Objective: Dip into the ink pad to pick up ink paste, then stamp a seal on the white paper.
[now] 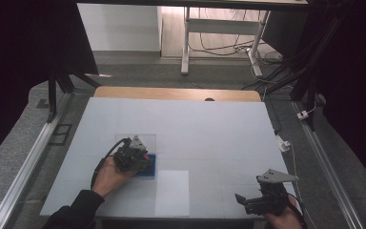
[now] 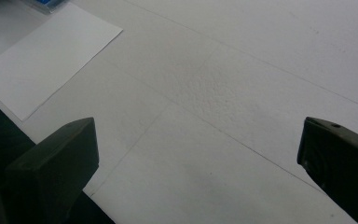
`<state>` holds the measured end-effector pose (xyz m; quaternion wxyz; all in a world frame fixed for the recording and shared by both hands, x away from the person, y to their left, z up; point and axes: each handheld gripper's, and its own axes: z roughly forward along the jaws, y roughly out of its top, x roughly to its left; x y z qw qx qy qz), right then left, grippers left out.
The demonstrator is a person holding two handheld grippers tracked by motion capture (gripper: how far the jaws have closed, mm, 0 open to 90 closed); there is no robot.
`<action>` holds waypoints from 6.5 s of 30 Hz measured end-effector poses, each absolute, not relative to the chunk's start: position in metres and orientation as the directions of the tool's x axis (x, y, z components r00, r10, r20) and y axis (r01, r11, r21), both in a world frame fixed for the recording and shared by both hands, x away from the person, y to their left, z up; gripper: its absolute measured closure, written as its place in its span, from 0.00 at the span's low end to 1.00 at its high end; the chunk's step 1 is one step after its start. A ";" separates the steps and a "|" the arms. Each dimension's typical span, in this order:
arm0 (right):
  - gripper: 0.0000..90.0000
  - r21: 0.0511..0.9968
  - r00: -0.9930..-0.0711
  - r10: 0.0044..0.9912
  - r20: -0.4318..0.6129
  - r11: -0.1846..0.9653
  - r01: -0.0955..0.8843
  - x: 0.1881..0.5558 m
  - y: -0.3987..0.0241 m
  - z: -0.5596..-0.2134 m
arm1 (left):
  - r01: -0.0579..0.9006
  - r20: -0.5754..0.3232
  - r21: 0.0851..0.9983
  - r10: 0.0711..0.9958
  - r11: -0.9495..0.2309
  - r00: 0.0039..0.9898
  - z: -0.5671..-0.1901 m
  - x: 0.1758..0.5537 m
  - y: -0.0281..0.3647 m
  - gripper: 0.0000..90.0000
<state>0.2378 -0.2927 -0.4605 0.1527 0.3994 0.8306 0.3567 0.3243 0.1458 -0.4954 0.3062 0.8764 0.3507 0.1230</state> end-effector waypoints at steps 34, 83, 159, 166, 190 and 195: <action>0.00 0.724 -0.640 0.768 0.024 0.428 0.541 0.236 -0.293 -0.460 | 0.636 -0.077 0.646 0.793 -0.422 0.604 -0.482 0.310 0.213 0.65; 0.00 0.719 -0.649 0.760 0.016 0.443 0.536 0.236 -0.292 -0.460 | 0.671 -0.049 0.603 0.820 -0.431 0.570 -0.500 0.309 0.211 0.65; 0.00 0.722 -0.654 0.756 0.019 0.443 0.532 0.236 -0.292 -0.460 | 0.541 -0.050 0.693 0.717 -0.476 0.695 -0.461 0.283 0.180 0.65; 0.00 0.723 -0.652 0.758 0.020 0.439 0.533 0.236 -0.292 -0.460 | 0.536 -0.078 0.700 0.696 -0.471 0.714 -0.458 0.281 0.172 0.65; 0.00 0.718 -0.650 0.759 0.023 0.440 0.539 0.237 -0.292 -0.460 | 0.452 -0.067 0.694 0.574 -0.561 0.816 -0.457 0.284 0.118 0.65; 0.00 0.718 -0.651 0.759 0.023 0.441 0.539 0.237 -0.292 -0.460 | 0.433 -0.058 0.687 0.549 -0.584 0.834 -0.460 0.286 0.105 0.65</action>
